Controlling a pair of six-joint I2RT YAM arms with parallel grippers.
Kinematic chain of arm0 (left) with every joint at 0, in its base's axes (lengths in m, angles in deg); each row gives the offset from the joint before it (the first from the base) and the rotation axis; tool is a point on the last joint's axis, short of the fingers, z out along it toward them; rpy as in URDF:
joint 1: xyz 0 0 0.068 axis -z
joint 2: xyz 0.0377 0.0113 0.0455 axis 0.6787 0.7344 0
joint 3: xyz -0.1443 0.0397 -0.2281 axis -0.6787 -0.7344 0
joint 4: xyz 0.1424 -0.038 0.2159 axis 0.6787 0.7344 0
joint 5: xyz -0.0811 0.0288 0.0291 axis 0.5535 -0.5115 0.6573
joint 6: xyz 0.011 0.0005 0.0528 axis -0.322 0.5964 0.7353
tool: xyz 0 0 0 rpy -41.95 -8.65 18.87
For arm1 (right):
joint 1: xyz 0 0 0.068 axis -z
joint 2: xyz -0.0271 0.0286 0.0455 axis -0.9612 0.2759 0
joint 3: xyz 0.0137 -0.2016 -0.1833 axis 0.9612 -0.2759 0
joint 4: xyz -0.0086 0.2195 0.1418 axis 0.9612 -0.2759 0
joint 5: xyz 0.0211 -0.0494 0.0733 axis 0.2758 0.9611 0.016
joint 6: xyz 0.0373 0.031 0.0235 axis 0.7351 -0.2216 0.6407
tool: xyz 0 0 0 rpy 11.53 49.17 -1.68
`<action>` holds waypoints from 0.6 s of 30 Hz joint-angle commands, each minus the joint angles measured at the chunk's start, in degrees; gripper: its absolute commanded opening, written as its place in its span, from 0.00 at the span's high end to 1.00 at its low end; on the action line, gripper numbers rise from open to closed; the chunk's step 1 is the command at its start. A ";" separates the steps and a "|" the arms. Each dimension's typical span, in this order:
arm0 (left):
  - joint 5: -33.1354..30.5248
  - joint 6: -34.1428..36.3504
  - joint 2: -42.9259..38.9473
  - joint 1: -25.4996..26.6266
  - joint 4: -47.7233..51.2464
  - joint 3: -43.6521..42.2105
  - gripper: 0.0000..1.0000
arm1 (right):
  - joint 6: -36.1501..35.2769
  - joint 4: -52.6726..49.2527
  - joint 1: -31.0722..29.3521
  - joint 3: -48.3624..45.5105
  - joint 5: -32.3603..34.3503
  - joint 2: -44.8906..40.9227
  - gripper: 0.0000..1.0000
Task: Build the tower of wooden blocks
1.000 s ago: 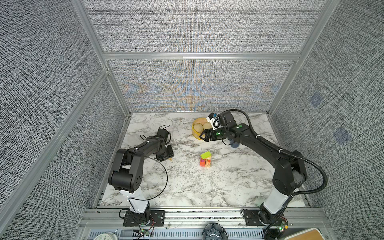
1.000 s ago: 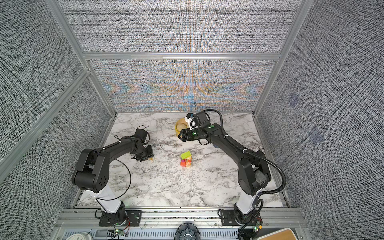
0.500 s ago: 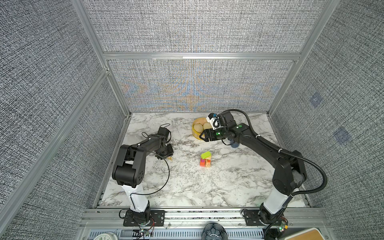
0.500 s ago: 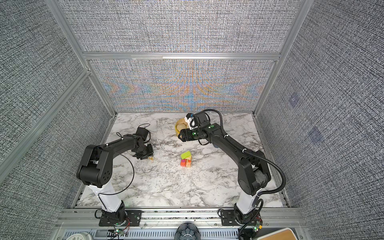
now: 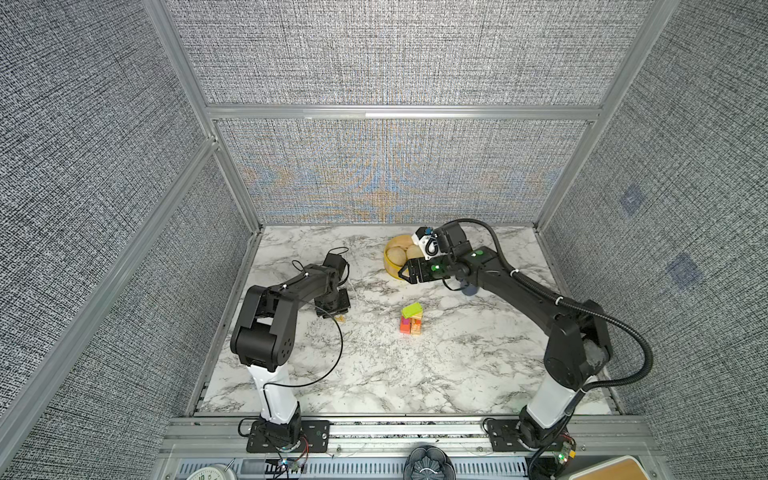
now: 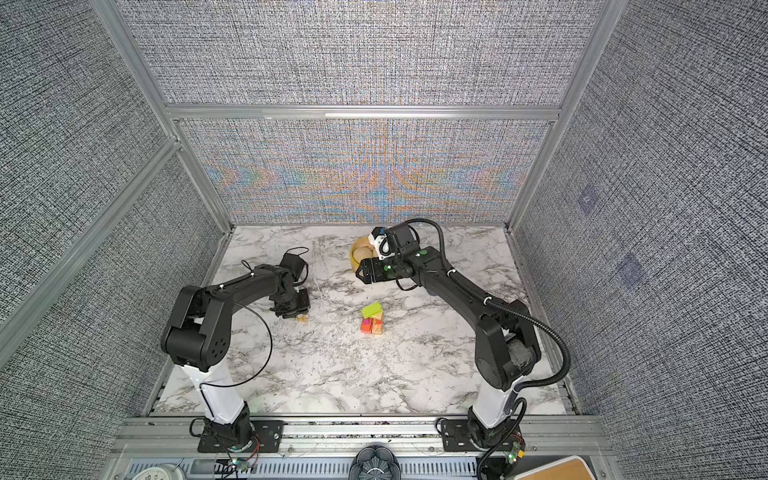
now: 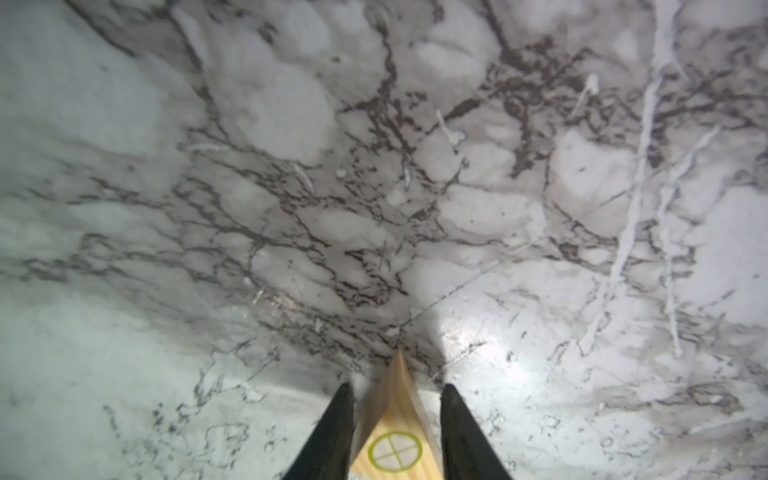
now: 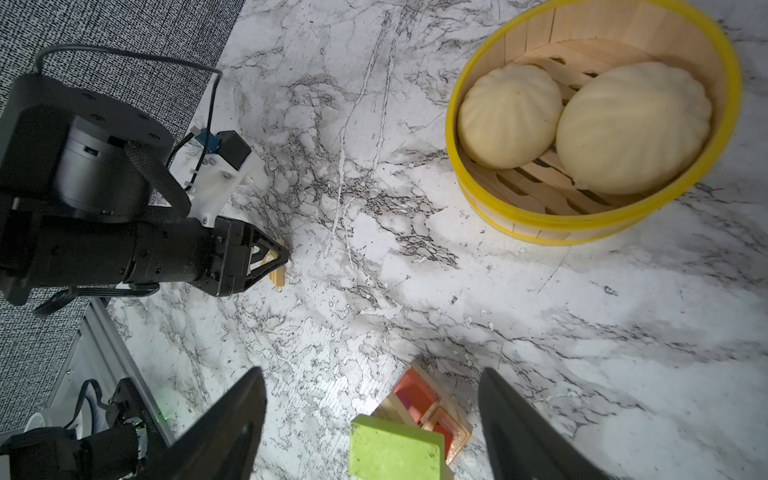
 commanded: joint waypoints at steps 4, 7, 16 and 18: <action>-3.42 1.00 -1.72 0.63 3.22 -0.27 0.56 | -0.19 0.79 -0.04 0.01 -0.20 -0.20 0.18; -4.58 1.44 -1.67 1.71 4.71 0.15 0.56 | -0.15 0.83 -0.12 -0.09 -0.20 -0.20 0.18; -6.03 0.39 -0.62 3.47 5.10 0.09 0.44 | -0.21 0.79 -0.39 -0.11 -0.11 -0.37 0.18; -5.82 0.22 -0.31 3.47 4.80 0.16 0.44 | -0.21 0.79 -0.39 -0.11 -0.11 -0.45 0.18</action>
